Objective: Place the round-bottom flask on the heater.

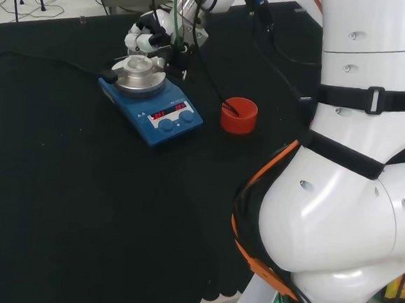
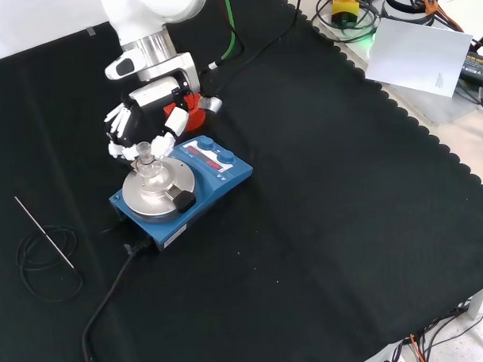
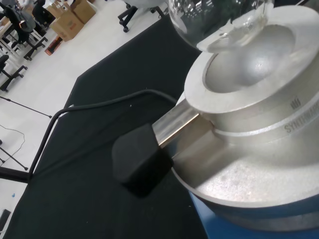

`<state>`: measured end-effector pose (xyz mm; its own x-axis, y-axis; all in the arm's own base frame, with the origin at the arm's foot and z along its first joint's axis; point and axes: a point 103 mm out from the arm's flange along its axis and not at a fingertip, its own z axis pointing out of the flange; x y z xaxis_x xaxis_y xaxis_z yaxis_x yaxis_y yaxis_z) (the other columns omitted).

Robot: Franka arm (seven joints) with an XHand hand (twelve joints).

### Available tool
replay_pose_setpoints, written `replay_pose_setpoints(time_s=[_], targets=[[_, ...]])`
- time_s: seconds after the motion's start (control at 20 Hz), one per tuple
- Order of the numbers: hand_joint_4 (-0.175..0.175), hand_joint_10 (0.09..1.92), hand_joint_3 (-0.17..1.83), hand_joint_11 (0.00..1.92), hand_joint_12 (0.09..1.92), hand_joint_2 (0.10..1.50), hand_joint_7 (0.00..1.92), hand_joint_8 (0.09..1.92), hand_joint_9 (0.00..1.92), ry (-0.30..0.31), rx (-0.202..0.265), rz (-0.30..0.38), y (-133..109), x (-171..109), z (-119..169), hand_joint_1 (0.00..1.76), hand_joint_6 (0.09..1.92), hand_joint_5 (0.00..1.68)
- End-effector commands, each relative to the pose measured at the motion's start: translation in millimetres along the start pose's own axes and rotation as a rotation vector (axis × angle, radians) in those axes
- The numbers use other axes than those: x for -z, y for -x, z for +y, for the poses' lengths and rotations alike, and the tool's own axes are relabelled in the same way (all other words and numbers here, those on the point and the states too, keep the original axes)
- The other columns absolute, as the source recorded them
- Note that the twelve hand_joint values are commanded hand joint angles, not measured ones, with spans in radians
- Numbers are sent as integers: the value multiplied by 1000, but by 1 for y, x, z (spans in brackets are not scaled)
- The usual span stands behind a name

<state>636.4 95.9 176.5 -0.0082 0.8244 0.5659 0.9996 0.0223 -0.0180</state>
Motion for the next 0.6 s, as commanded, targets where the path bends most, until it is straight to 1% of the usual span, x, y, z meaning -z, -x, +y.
replay_pose_setpoints(time_s=[0.05,0.25,0.6], targets=[[51,529,-175,251,1288,1161,576,538,730,-2,-6,1,6,-1,2,1091,933,1065],[50,529,-175,251,1287,1161,576,537,730,-10,-15,1,10,-6,2,1091,931,1066],[49,527,-175,251,1287,1160,577,536,731,-14,-19,-4,11,-9,2,1092,929,1067]])
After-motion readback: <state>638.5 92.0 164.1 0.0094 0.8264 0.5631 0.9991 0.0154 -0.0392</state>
